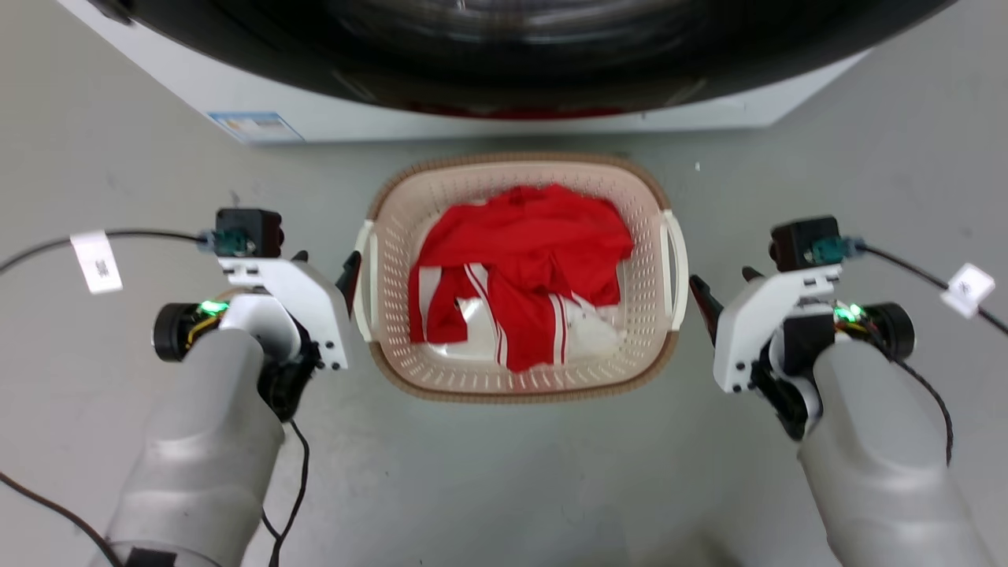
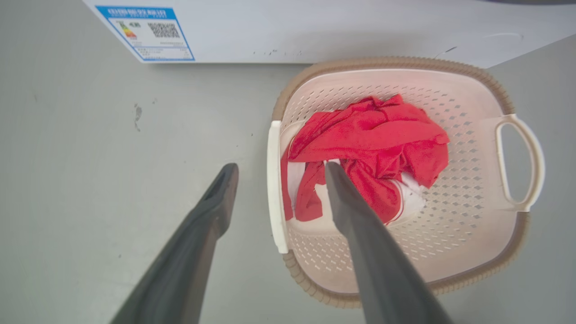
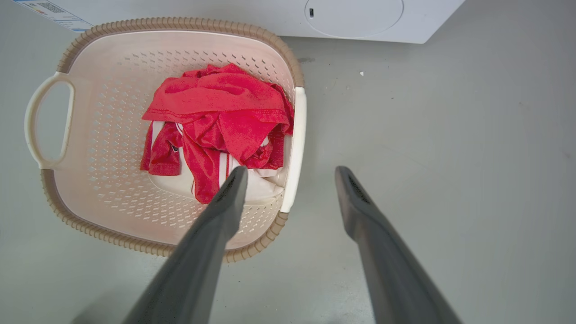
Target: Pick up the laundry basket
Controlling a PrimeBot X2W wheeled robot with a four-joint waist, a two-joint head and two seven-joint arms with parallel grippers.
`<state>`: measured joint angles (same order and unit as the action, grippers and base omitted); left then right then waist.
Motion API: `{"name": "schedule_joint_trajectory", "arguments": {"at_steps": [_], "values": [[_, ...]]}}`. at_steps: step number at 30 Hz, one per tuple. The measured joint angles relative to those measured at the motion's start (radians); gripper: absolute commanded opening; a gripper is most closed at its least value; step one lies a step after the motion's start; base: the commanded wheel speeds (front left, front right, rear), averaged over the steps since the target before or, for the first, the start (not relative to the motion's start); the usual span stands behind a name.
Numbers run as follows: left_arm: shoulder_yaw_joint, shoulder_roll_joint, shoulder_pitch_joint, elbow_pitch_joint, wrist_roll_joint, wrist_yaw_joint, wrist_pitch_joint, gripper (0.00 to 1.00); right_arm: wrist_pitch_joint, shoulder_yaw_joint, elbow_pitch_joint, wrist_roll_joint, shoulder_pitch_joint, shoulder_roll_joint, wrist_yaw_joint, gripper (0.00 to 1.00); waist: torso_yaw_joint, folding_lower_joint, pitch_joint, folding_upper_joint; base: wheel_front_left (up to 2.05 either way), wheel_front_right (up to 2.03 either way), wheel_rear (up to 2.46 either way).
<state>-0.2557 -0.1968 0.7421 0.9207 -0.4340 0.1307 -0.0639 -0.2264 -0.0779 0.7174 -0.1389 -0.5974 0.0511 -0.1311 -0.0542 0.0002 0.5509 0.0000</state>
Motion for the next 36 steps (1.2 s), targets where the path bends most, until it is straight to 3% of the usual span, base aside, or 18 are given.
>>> {"name": "schedule_joint_trajectory", "arguments": {"at_steps": [10, 16, 34, 35, 36], "values": [[-0.178, -0.085, 0.116, 0.046, -0.201, 0.000, -0.155, 1.00, -0.014, -0.086, 0.264, -0.084, -0.217, 0.000, 0.000, 1.00, -0.027, 0.0000, 0.160, 0.0000, 0.00, 0.00, 0.00], [-0.254, -0.126, 0.181, 0.058, -0.272, 0.000, -0.176, 1.00, 0.001, -0.140, 0.364, -0.138, -0.314, 0.000, 0.000, 1.00, -0.034, 0.0000, 0.233, 0.0000, 0.00, 0.00, 0.00], [-0.416, -0.118, 0.305, 0.134, -0.402, 0.000, -0.171, 1.00, 0.023, -0.343, 0.466, -0.381, -0.433, 0.000, 0.000, 1.00, -0.041, -0.0001, 0.334, 0.0000, 0.00, 0.00, 0.00], [-0.420, -0.118, 0.309, 0.139, -0.408, 0.000, -0.169, 0.76, 0.023, -0.353, 0.468, -0.396, -0.435, 0.000, 0.000, 0.89, -0.041, -0.0001, 0.336, 0.0000, 0.00, 0.00, 0.00], [-0.425, -0.118, 0.312, 0.144, -0.415, 0.000, -0.171, 0.25, 0.023, -0.364, 0.469, -0.411, -0.440, 0.000, 0.000, 0.41, -0.041, -0.0001, 0.338, 0.0000, 0.00, 0.00, 0.00]]}}
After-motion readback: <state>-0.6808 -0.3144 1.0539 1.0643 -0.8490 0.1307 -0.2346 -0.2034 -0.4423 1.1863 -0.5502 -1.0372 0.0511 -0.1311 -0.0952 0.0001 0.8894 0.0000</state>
